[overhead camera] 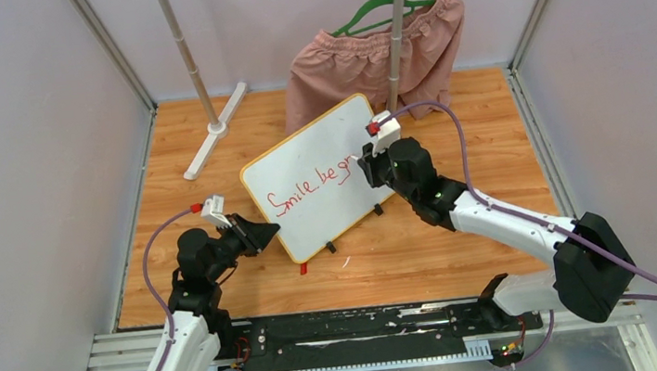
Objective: Write a sentence on the whiteboard
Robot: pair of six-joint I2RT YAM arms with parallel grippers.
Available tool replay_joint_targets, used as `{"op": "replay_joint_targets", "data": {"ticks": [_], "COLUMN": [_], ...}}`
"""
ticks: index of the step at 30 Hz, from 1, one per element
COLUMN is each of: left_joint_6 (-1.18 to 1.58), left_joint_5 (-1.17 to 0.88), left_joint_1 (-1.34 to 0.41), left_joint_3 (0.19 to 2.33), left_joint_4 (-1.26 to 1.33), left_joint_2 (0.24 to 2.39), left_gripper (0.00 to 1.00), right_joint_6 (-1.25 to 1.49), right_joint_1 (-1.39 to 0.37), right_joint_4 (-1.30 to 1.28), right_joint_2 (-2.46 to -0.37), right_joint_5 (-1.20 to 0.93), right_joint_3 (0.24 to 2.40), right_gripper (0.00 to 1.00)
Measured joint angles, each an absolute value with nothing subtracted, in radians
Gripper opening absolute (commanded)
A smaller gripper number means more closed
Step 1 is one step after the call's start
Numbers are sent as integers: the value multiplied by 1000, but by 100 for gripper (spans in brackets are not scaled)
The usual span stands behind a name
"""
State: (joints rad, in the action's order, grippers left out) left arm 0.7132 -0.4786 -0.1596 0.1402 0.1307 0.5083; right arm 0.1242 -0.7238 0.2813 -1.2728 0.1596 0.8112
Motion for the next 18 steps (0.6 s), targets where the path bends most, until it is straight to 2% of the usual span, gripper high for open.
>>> {"op": "replay_joint_targets", "data": {"ticks": [18], "left_joint_6": [713], "left_joint_5": [-479], "left_joint_1": [-160], "left_joint_3": [140], "left_joint_4": [131], "left_joint_2": [508], "left_gripper": [0], "right_joint_6": [143], "right_joint_1": [-724], "right_joint_4": [281], "right_joint_2": [-1260], "right_joint_5": [157], "right_joint_3": [785], "right_gripper": [0]}}
